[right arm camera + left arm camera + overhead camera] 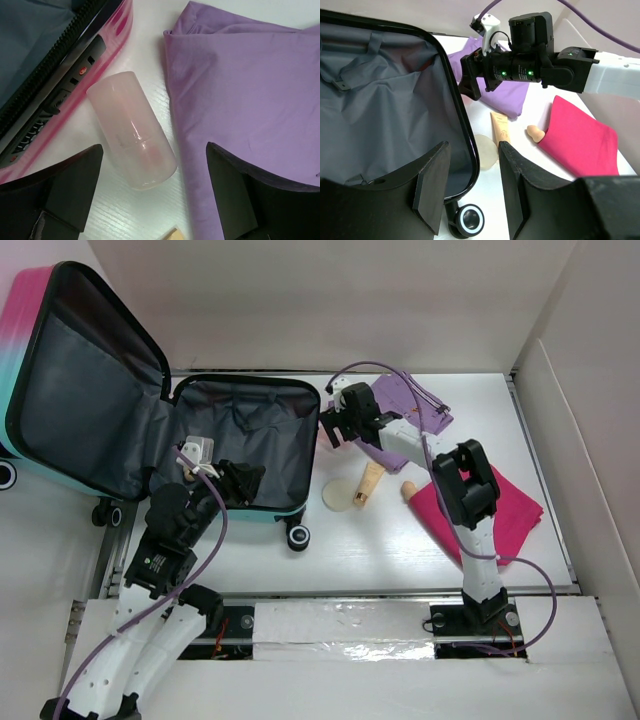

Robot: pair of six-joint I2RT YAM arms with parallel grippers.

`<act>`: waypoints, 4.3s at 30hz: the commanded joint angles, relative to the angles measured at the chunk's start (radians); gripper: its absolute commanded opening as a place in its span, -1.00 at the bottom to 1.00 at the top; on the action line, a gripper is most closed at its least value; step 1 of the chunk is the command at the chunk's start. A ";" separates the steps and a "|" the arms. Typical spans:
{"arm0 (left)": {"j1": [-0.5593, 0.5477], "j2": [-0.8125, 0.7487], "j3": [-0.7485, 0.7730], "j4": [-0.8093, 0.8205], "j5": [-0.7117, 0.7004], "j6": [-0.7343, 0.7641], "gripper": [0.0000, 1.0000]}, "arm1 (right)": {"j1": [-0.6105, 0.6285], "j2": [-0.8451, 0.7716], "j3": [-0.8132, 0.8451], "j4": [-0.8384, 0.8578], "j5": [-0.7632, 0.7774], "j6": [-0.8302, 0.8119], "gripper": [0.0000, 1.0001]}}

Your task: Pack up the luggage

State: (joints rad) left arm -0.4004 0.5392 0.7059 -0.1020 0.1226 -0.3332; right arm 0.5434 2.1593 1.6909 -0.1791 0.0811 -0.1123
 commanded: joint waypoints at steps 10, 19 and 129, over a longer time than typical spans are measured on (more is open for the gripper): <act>-0.005 0.002 0.032 0.042 0.020 -0.004 -0.20 | 0.009 0.082 0.063 -0.037 -0.152 -0.067 0.46; -0.005 -0.002 0.030 0.044 0.022 -0.004 -0.20 | -0.010 0.041 -0.019 0.009 -0.196 -0.014 0.08; -0.005 -0.065 0.027 0.053 0.061 -0.017 -0.20 | -0.108 -0.581 -0.817 0.054 0.229 0.438 0.03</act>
State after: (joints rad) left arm -0.4004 0.4740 0.7059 -0.0952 0.1757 -0.3462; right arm 0.4500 1.5635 0.8246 -0.0841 0.3340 0.3347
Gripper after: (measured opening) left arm 0.400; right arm 0.522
